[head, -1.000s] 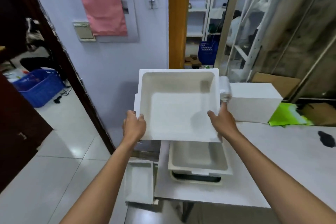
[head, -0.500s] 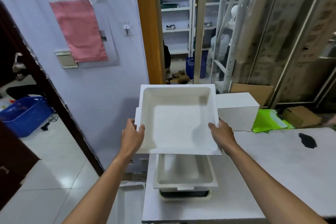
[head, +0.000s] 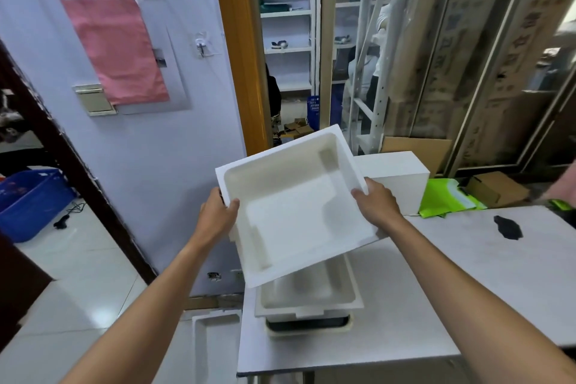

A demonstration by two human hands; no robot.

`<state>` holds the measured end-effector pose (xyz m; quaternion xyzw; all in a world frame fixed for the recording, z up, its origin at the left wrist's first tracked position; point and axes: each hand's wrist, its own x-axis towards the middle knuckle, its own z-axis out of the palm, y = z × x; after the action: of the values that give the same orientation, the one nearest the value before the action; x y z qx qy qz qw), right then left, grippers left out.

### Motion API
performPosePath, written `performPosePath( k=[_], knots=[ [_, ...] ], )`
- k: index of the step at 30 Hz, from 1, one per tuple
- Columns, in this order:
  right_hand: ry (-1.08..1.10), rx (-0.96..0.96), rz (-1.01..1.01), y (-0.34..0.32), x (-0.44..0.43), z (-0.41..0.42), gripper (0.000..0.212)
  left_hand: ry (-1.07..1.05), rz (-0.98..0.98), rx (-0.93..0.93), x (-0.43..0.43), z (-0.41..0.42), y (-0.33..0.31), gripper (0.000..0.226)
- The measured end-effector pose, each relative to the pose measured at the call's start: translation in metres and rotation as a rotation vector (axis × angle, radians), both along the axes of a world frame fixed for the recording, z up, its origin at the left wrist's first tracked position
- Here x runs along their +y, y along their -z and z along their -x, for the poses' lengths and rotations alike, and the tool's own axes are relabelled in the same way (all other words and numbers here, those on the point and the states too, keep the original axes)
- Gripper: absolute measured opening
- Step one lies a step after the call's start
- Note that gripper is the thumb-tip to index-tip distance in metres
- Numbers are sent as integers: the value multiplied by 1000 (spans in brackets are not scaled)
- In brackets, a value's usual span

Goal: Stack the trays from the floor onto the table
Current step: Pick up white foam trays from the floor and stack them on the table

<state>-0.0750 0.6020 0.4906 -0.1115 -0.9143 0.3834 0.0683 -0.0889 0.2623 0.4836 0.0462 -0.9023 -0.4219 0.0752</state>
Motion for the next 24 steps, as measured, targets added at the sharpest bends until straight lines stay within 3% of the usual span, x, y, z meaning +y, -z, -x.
performPosePath(
  k=[6,10,14,19,24],
  knots=[
    [-31,79,-313,-40,14,14,29,4,36,-37,-7,0,2,53],
    [-96,118,-401,-65,15,21,22,59,146,62,1,-6,6,32],
    [-148,170,-481,-83,12,21,8,156,216,71,8,-14,8,31],
    [-190,215,-582,-83,1,25,9,224,120,51,25,-20,12,18],
    [-286,238,-653,-76,-10,24,22,199,66,10,24,-12,22,29]
  ],
)
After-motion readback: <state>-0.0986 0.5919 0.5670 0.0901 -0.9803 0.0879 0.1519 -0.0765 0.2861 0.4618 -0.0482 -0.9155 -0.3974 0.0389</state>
